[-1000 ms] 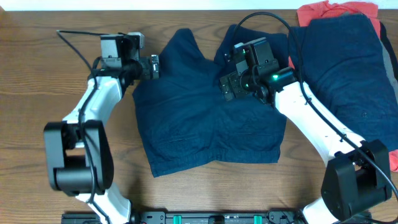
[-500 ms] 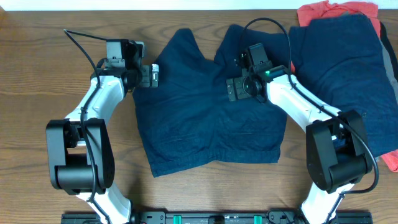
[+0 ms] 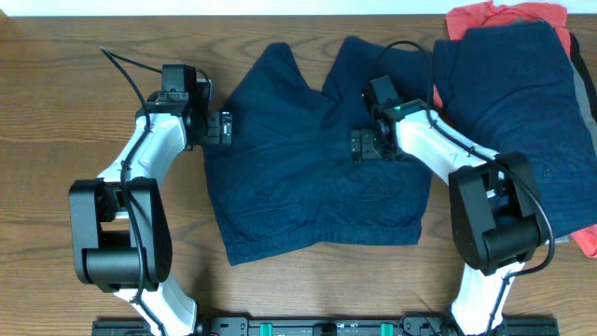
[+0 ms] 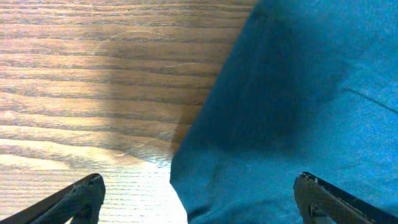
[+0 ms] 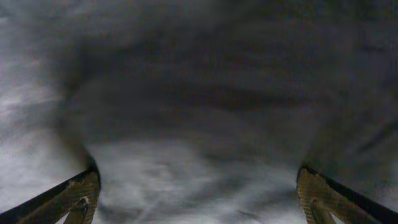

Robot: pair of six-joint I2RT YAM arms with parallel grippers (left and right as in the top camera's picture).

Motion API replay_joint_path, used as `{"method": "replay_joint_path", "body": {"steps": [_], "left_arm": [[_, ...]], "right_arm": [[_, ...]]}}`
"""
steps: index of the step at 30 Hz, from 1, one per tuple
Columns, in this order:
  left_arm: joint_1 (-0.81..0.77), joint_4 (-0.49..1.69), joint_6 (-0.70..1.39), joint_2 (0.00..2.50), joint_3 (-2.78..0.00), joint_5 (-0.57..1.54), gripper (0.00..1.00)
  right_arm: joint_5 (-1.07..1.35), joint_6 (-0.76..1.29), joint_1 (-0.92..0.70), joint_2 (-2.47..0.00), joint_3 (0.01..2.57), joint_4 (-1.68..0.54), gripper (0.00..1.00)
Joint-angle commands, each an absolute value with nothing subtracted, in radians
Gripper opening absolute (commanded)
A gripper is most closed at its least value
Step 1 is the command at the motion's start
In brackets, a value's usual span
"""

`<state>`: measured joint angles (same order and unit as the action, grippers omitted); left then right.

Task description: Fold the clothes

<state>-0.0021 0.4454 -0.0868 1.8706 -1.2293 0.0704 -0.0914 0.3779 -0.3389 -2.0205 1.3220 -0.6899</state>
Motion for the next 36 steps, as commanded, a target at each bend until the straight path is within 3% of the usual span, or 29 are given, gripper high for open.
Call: {"method": "replay_joint_path", "body": {"steps": [1,15,22,27,36], "left_arm": [[-0.001,0.45,-0.096,1.87,-1.249,0.051,0.98],[0.049,0.492,-0.047,1.814,-1.25,0.051,0.98],[0.093,0.526,-0.047,1.78,-1.25,0.051,0.98],[0.122,0.56,-0.048,1.778,-1.25,0.051,0.98],[0.139,0.59,-0.048,1.778,-1.25,0.051,0.98]], "right_arm": [[-0.172,0.448,-0.285,-2.035,1.32,-0.694,0.99],[-0.066,0.125,-0.321,-2.247,1.335,-0.202,0.99],[0.072,-0.01,-0.355,-2.4,1.5,-0.189,0.99],[0.062,-0.167,-0.413,-2.461,1.691,-0.259,0.99],[0.027,-0.259,-0.49,-2.474,1.842,-0.257,0.99]]}}
